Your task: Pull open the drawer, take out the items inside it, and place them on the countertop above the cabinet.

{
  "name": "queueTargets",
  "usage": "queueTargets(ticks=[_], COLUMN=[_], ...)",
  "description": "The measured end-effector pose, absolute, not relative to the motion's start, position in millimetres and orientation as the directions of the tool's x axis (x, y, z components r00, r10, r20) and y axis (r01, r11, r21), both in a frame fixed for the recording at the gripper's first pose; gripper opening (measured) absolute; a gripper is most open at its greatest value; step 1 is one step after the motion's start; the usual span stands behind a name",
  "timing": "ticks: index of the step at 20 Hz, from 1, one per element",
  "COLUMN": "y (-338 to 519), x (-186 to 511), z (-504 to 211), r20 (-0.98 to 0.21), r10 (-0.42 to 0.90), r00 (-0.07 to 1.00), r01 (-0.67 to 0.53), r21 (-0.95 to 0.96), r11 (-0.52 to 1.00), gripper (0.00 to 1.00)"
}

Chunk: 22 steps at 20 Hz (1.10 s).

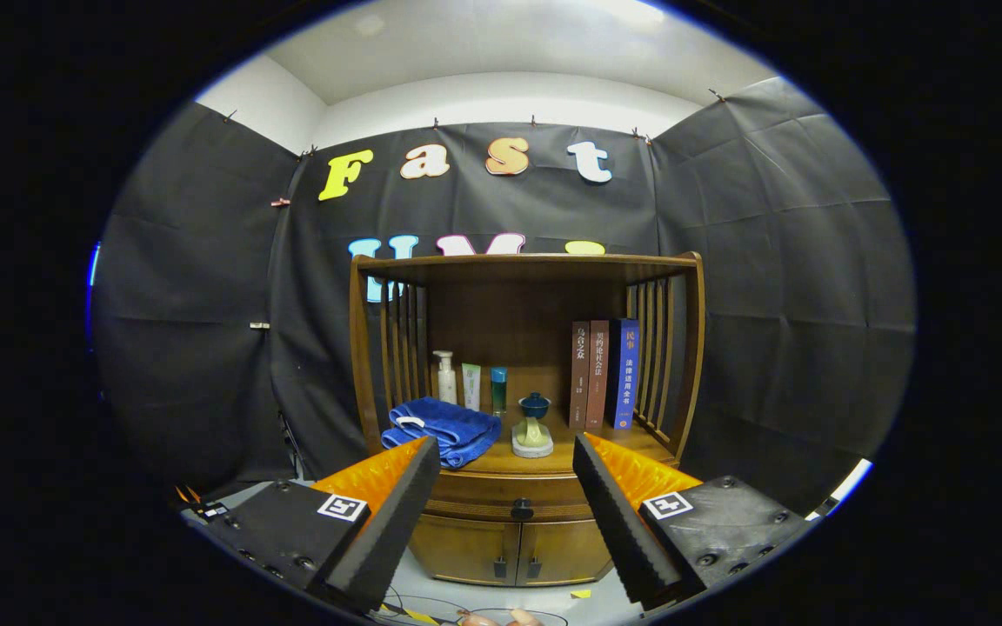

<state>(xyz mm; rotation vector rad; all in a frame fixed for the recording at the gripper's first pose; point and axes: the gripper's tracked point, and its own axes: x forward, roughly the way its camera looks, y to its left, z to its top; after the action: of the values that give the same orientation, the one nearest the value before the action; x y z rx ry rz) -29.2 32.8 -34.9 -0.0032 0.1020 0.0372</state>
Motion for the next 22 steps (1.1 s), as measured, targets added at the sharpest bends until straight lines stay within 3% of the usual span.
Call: queueTargets(ticks=[22], y=[36.4], x=[-28.1], z=[-42.1], r20=[-0.120], r10=[0.045], r00=[0.992], r01=[-0.046], r21=[-0.002], r11=[0.999], gripper=[1.00])
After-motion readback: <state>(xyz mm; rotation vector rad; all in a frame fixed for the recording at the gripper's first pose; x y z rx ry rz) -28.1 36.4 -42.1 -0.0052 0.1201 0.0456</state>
